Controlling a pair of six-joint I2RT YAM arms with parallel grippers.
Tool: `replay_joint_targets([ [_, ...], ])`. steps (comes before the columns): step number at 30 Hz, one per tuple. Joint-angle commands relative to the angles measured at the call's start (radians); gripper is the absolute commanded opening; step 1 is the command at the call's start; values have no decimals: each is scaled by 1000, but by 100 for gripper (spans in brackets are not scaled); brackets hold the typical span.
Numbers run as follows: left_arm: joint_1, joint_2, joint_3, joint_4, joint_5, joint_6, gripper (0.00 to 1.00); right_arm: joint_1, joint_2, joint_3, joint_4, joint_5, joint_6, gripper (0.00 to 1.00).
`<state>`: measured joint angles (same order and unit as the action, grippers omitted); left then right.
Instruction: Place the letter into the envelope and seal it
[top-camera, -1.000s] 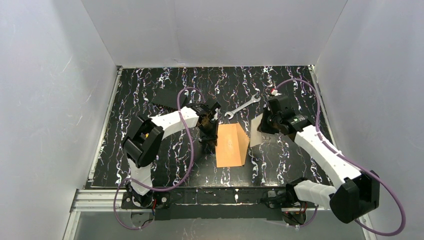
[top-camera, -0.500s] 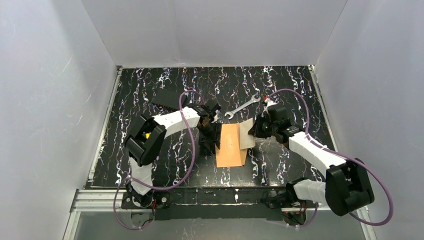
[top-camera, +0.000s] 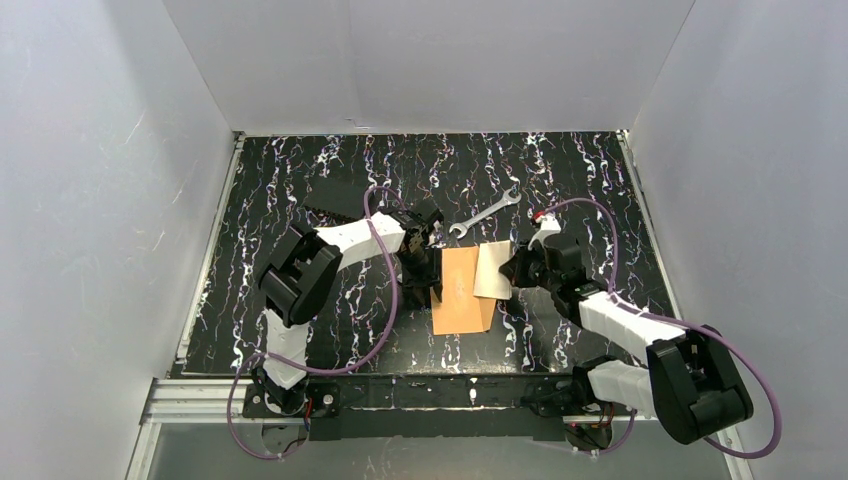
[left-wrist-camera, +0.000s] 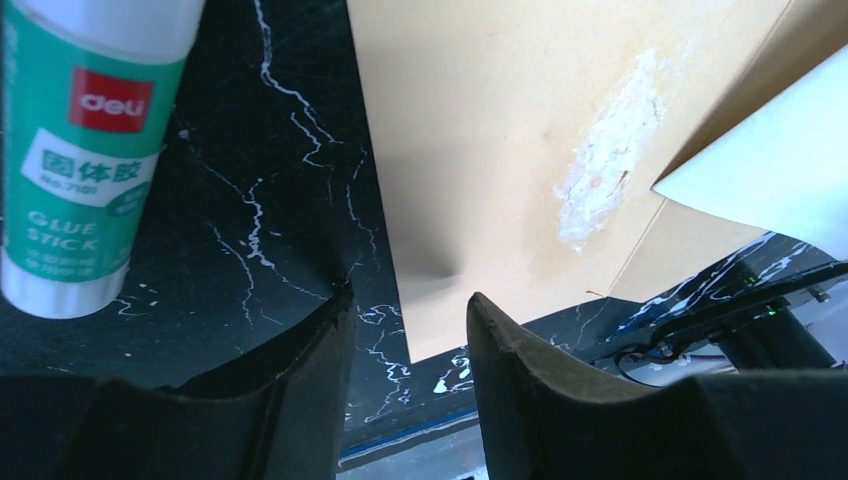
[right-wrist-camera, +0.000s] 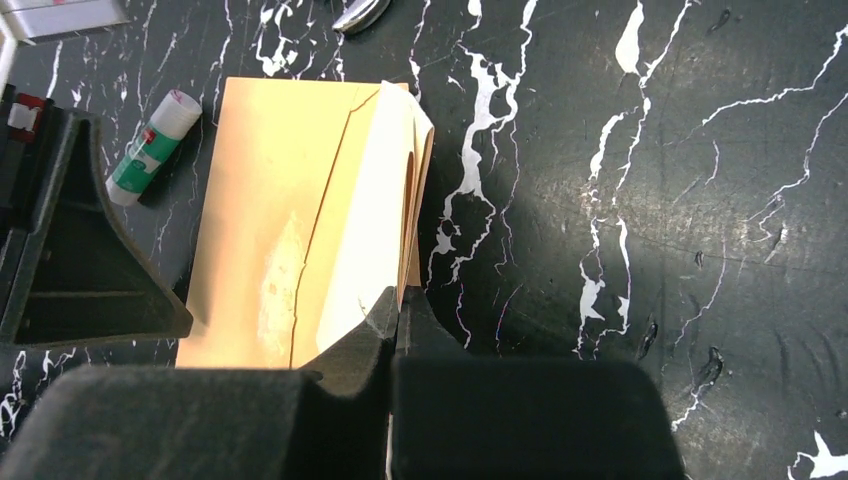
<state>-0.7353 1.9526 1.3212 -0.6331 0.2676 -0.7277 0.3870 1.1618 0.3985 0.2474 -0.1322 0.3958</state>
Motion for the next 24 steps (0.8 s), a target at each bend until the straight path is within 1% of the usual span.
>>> replay_joint_targets([
  [1,-3,37,25,-22,14,-23,43,4,-40,-46,168,30,21,1],
  [4,-3,40,34,-23,17,-15,47,39,-80,-58,159,108,38,1],
  [8,-4,45,33,-23,22,-12,47,67,-82,-82,168,157,57,1],
  [15,-4,56,27,-23,16,-22,47,114,-37,-91,224,183,88,1],
  [20,-3,57,27,-23,12,-24,47,137,16,-99,275,161,114,1],
  [24,-3,54,24,-23,12,-32,47,138,8,-96,253,156,134,1],
])
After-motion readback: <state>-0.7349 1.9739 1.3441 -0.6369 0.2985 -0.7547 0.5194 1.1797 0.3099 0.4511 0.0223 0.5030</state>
